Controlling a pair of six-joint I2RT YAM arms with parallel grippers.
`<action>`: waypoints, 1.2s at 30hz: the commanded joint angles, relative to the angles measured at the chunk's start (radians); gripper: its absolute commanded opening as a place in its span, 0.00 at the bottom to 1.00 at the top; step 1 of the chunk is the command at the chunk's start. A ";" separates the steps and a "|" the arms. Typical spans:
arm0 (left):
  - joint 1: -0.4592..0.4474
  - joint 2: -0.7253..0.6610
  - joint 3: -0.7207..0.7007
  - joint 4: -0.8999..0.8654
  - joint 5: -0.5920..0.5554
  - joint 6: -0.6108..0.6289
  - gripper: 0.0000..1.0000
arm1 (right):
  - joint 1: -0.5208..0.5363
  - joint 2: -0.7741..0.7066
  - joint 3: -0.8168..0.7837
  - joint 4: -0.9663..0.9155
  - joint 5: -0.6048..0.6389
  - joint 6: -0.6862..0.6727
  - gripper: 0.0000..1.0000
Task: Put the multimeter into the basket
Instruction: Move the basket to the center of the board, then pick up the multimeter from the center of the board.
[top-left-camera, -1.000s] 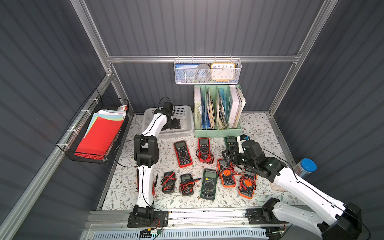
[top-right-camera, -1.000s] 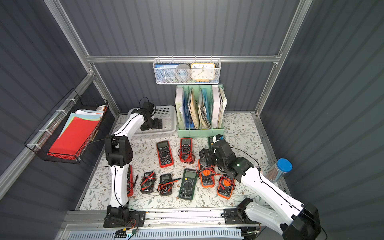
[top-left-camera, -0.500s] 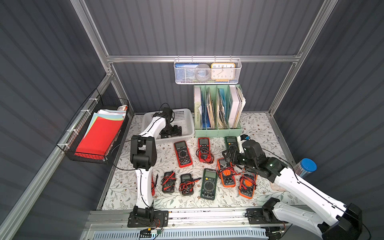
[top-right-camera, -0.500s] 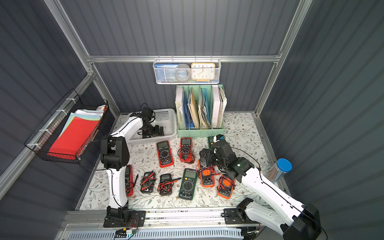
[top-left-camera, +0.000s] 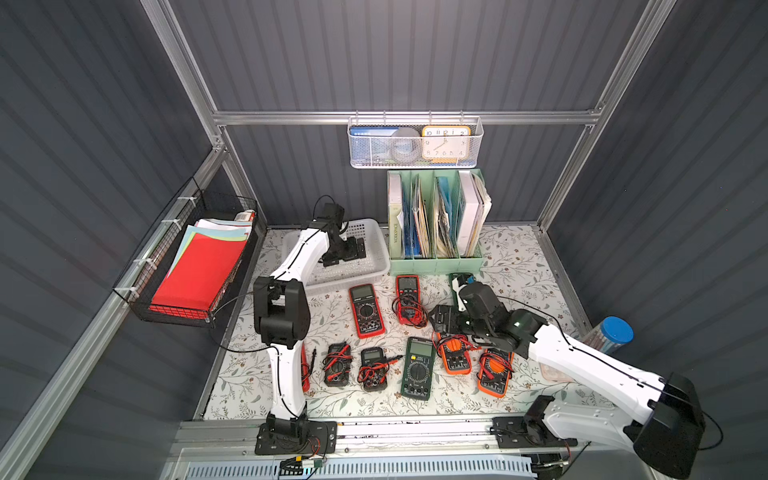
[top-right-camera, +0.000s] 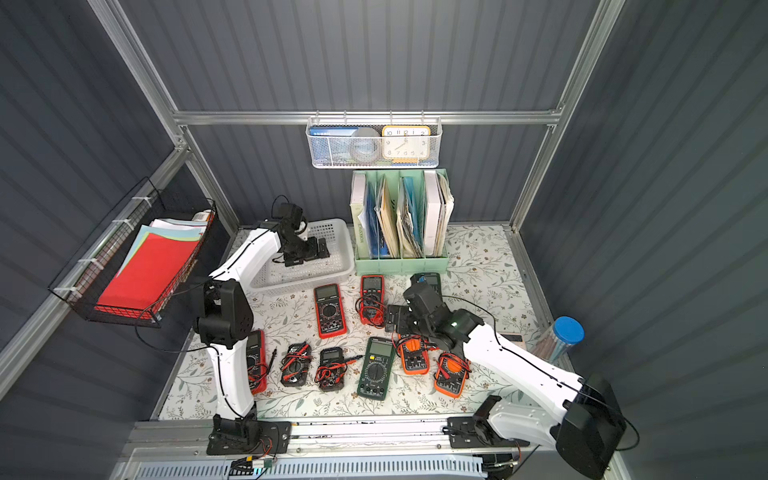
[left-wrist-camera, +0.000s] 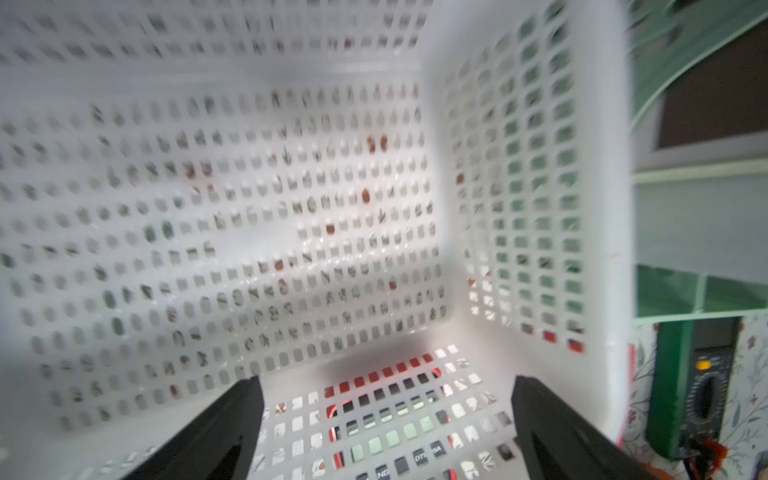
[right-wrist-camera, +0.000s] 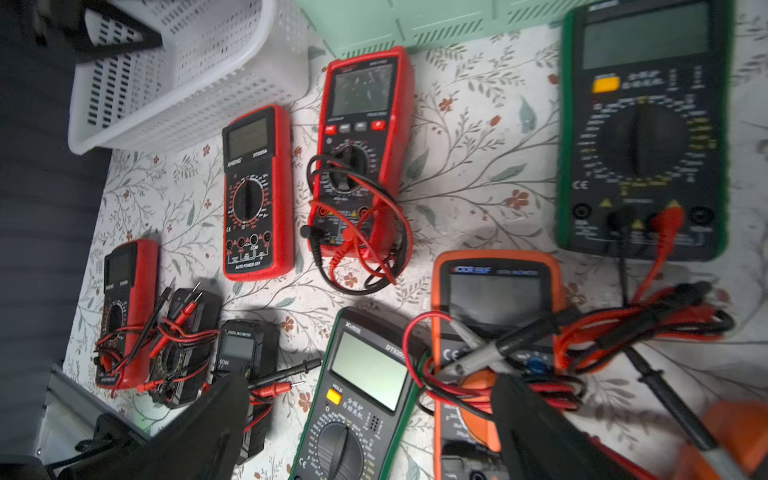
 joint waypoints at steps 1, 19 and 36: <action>0.001 -0.055 0.072 -0.006 -0.046 -0.037 0.99 | 0.078 0.088 0.084 0.006 0.067 -0.001 0.97; -0.116 -0.667 -0.637 0.010 -0.150 -0.264 0.99 | 0.202 0.212 0.242 -0.115 0.295 -0.021 0.99; -0.459 -0.454 -0.808 0.055 -0.360 -0.550 0.99 | 0.088 -0.013 0.035 -0.098 0.149 0.014 0.99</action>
